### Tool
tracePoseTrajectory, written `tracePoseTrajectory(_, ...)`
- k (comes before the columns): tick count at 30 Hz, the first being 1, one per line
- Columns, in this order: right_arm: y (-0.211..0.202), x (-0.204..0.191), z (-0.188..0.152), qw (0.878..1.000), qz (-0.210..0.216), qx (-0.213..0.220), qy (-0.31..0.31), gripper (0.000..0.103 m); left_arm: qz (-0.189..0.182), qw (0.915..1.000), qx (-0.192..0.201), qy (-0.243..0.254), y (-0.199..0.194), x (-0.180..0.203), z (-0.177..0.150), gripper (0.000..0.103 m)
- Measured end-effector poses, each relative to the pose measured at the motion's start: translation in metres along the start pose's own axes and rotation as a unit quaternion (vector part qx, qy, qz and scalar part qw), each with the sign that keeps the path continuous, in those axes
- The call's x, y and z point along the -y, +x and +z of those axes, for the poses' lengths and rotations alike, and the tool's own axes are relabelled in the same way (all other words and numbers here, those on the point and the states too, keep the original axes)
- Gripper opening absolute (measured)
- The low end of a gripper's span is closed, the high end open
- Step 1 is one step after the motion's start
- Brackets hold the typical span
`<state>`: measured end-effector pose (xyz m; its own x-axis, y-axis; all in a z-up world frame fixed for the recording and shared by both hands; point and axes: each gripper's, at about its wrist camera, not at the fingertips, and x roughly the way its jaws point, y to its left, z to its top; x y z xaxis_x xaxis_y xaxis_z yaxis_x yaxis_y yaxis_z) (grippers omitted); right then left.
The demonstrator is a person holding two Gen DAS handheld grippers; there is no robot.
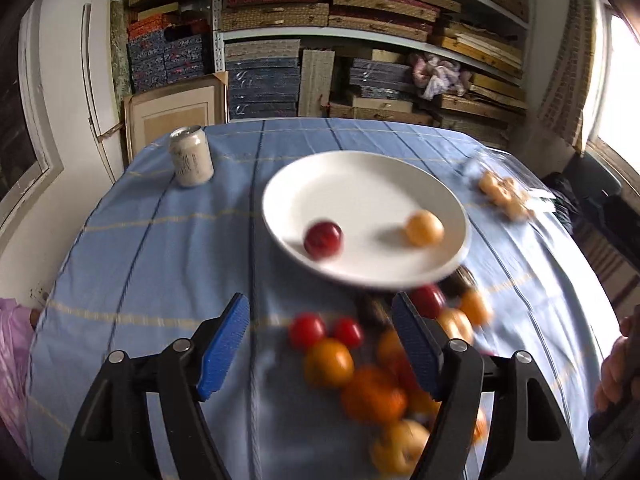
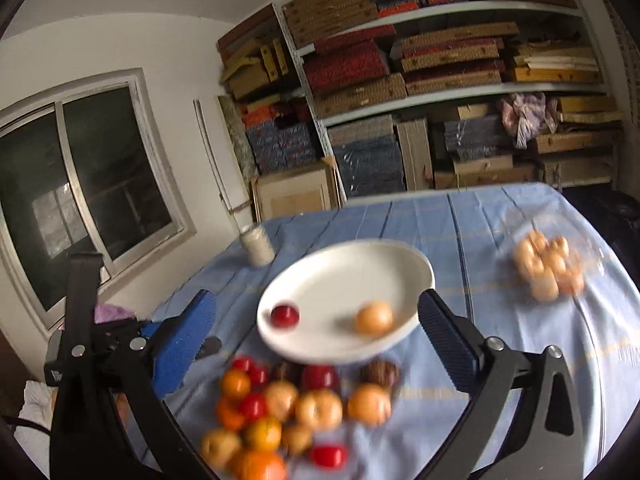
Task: Organize fruits
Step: 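Grasp a red plum with the left tool while the right tool moves to a red tomato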
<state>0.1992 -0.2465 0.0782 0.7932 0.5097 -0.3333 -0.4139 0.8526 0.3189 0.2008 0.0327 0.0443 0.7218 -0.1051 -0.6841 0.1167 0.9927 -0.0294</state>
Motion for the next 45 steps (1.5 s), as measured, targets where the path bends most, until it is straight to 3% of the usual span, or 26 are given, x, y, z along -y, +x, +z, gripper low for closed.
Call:
tracePoseTrajectory(5, -0.016, 0.015, -0.039, 1.0, 0.0, -0.02, -0.005, 0.099, -0.004, 0.9991, 0.016, 0.04, -0.004, 0.029, -0.037, 0.074)
tracePoseTrajectory(9, -0.021, 0.018, -0.044, 0.999, -0.014, -0.008, -0.034, 0.099, 0.015, 0.9955, 0.036, 0.087, 0.0, 0.047, -0.045, 0.074)
tracePoseTrajectory(11, -0.019, 0.021, -0.045, 0.999, -0.009, -0.015, -0.028, 0.098, 0.006, 0.9948, 0.039, 0.094, 0.0, 0.049, -0.045, 0.074)
tracePoseTrajectory(13, -0.016, 0.024, -0.046, 0.999, -0.014, -0.022, -0.03, 0.095, -0.002, 0.9942, 0.04, 0.099, 0.003, 0.05, -0.045, 0.074)
tracePoseTrajectory(15, -0.014, 0.022, -0.046, 0.999, -0.015, -0.03, -0.035, 0.08, -0.001, 0.9932, 0.043, 0.108, 0.006, 0.053, -0.048, 0.074)
tracePoseTrajectory(18, -0.005, 0.021, -0.049, 0.998, -0.014, -0.052, -0.036, 0.075, -0.013, 0.9921, 0.038, 0.119, 0.011, 0.059, -0.05, 0.074)
tracePoseTrajectory(21, 0.005, 0.02, -0.055, 0.995, -0.035, -0.077, -0.049, 0.075, -0.028, 0.9915, 0.036, 0.121, 0.015, 0.062, -0.048, 0.07)
tracePoseTrajectory(26, 0.018, 0.026, -0.062, 0.991, -0.062, -0.109, -0.044, 0.075, -0.046, 0.9912, 0.03, 0.12, 0.02, 0.066, -0.045, 0.049)
tracePoseTrajectory(33, 0.023, 0.026, -0.065, 0.989, -0.062, -0.123, -0.047, 0.075, -0.067, 0.9902, 0.019, 0.121, 0.025, 0.068, -0.049, 0.049)
tracePoseTrajectory(45, 0.037, 0.018, -0.078, 0.983, -0.065, -0.156, -0.069, 0.075, -0.067, 0.9912, 0.007, 0.114, 0.032, 0.062, -0.05, 0.048)
